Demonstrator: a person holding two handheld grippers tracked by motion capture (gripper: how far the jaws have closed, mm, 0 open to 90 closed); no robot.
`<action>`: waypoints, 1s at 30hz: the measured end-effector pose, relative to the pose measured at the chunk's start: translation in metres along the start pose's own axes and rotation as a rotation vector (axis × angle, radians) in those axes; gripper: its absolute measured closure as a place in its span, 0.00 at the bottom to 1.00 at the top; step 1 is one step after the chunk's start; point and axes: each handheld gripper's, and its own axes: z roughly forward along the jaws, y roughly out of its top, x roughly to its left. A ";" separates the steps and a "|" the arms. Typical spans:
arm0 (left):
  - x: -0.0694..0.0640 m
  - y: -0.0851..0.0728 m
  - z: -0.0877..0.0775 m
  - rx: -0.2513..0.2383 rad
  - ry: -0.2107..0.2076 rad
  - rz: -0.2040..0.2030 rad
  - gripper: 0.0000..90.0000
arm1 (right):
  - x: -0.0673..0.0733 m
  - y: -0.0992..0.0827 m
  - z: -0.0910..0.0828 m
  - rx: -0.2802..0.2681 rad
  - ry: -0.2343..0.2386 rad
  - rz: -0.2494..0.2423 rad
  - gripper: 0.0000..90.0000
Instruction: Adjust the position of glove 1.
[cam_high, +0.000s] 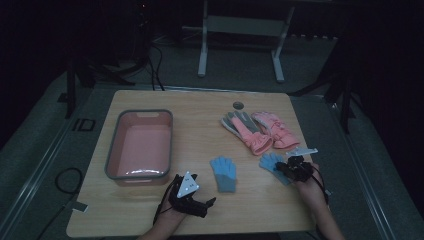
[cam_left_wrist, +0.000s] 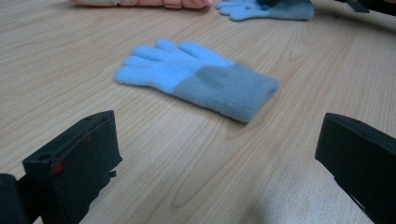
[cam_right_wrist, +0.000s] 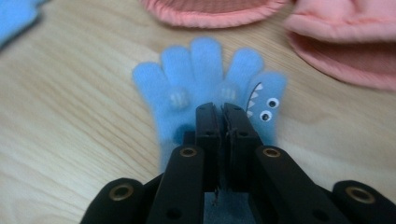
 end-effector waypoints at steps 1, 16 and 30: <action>0.000 0.000 0.000 0.000 0.000 0.000 0.00 | 0.004 0.001 -0.006 -0.007 -0.020 0.044 0.96; -0.001 0.000 0.000 -0.001 0.006 0.009 0.00 | 0.061 -0.007 -0.052 -0.141 -0.189 0.407 0.96; -0.001 0.000 0.000 -0.003 0.004 0.008 0.00 | 0.061 -0.030 -0.013 -0.086 -0.272 0.465 0.94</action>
